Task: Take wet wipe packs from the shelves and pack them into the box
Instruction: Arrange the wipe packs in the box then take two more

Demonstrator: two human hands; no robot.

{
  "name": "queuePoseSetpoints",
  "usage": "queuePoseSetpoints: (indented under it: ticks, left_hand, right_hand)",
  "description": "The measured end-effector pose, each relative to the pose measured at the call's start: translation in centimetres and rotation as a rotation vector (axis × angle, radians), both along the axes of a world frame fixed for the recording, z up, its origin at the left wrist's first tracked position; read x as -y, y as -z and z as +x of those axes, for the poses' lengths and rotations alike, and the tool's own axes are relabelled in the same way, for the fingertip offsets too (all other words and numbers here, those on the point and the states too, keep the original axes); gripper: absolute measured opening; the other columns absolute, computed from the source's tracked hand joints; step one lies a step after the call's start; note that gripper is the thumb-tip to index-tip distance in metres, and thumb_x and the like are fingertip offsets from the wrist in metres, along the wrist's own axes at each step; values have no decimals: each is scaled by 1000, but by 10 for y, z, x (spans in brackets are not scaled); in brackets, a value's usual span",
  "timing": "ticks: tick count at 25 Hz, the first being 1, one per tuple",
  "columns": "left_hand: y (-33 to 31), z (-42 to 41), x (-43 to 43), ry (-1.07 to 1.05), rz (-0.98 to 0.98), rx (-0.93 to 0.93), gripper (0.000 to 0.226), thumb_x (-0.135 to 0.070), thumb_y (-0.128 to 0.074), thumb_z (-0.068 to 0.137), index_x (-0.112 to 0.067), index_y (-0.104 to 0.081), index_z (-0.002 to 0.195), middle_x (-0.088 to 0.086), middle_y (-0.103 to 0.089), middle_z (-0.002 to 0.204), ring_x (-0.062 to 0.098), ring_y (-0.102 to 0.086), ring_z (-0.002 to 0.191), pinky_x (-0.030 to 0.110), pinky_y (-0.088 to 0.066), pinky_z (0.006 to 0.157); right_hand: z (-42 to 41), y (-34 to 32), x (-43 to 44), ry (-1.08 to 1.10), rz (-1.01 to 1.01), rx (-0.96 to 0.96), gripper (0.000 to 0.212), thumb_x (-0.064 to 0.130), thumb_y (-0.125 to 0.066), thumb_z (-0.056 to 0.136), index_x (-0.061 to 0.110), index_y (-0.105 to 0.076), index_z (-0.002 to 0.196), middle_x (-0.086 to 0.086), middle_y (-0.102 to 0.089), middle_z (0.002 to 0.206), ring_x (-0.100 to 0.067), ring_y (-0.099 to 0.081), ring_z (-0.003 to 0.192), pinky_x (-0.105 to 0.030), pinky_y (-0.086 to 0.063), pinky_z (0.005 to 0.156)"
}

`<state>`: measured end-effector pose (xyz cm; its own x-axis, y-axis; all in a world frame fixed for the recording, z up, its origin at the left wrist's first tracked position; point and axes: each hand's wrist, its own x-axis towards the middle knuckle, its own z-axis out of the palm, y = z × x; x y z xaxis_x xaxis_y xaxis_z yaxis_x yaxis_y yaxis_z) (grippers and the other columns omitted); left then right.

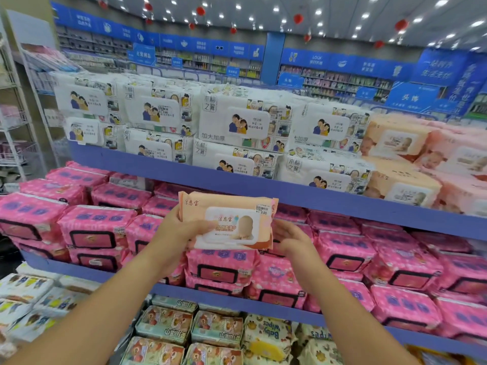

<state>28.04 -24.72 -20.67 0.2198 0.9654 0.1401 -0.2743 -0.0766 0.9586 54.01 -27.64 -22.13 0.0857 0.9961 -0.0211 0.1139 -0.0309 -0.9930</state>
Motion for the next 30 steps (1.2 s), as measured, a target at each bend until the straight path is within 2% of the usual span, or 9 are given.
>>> queuePoseSetpoints:
  ticks: [3,6,8,11,15,17,20,23,30]
  left_hand:
    - [-5,29,-1,84,-38,-9,59,-24,-88,54,-13,-69,108,12,-78,102,32,-72,93,45,-50,82]
    - [-22,76,7,146,-12,-28,55,-13,-79,60,-4,-62,111,-3,-73,77,4,-56,47,16,-41,45]
    - [-39,115,15,165,11,-24,44,-5,-82,67,-6,-63,106,0,-71,77,0,-48,41,13,-34,38]
    - [-69,179,34,186,33,8,25,-4,-79,79,-10,-65,99,-6,-70,68,1,-50,42,12,-36,39]
    - [-100,278,54,257,125,-25,56,-47,-91,56,-11,-66,92,-8,-59,59,2,-33,37,14,-29,36]
    - [-111,329,58,266,165,-78,49,-48,-86,67,-13,-62,92,-13,-58,56,3,-34,39,15,-30,38]
    - [-132,385,55,239,191,-134,27,-33,-76,86,-15,-59,97,-13,-63,59,1,-43,42,17,-36,42]
    - [-161,404,30,160,196,-169,40,-36,-81,77,-13,-66,107,1,-64,73,11,-46,50,26,-40,45]
    - [-201,407,-59,10,340,-410,27,-29,-75,90,-13,-65,108,8,-69,86,20,-61,64,32,-55,61]
  right_hand:
    - [16,-28,12,-32,55,-184,45,26,-56,82,17,-67,124,-2,-74,116,-19,-70,105,-42,-56,87]
    - [46,-48,25,14,105,-185,33,36,-63,94,20,-68,123,-7,-73,121,-22,-72,103,-40,-59,80]
    - [80,-60,36,79,155,-180,27,28,-64,96,18,-67,121,-7,-74,117,-25,-73,100,-40,-61,77]
    - [139,-84,60,113,215,-161,38,36,-69,90,18,-68,123,-7,-74,119,-31,-69,111,-56,-53,98]
    - [236,-114,96,173,250,-145,34,37,-69,93,16,-69,120,-7,-75,117,-31,-70,111,-58,-51,100]
    - [289,-129,108,180,256,-113,32,35,-66,95,16,-68,121,-6,-75,116,-31,-70,110,-56,-53,98]
    - [348,-150,106,151,276,-53,31,34,-63,96,16,-68,120,-5,-76,113,-25,-73,102,-45,-60,87]
    - [381,-178,73,120,326,26,25,32,-63,96,18,-70,116,-6,-77,107,-21,-74,90,-35,-58,71]
    - [385,-209,-32,100,361,30,18,24,-67,96,17,-69,113,-6,-75,104,-17,-68,79,-22,-50,51]
